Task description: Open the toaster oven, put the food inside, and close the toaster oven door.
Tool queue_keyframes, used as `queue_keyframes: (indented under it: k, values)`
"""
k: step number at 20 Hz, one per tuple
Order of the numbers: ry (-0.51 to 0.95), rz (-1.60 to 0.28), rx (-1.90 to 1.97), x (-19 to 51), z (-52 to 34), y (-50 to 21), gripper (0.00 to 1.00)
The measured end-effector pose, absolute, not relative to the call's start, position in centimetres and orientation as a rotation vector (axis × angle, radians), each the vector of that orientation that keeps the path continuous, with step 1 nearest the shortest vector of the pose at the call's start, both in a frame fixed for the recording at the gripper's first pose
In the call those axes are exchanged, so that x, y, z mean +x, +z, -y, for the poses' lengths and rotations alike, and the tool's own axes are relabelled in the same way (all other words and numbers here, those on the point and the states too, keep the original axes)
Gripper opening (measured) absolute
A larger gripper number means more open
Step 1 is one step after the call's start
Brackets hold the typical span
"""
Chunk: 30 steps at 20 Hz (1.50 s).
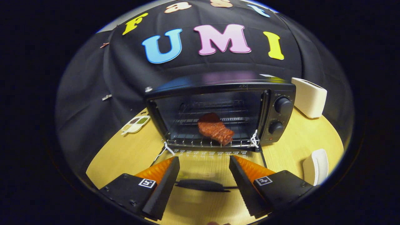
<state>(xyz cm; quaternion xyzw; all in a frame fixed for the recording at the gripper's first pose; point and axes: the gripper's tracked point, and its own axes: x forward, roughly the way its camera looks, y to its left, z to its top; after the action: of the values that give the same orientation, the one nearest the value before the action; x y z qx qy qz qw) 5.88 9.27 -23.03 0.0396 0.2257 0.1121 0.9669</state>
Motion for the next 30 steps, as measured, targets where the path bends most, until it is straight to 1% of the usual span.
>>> queue_keyframes:
  k: [3,5,7,10,14,20,30]
  values:
    - [0.187,-0.519,0.044,3.0,-7.9,-24.1,0.98]
    - [0.144,-0.604,0.040,1.3,-7.1,-25.9,0.99]
    - [0.137,-0.667,0.033,-0.1,-6.9,-27.3,0.99]
    - [0.164,-0.680,-0.046,-0.1,-6.8,-28.5,0.99]
    - [0.136,-0.723,-0.049,0.8,-6.8,-30.7,0.99]
    - [0.131,-0.713,-0.098,2.8,-6.6,-32.1,0.98]
    - [0.177,-0.682,-0.104,3.7,-7.2,-31.2,0.97]
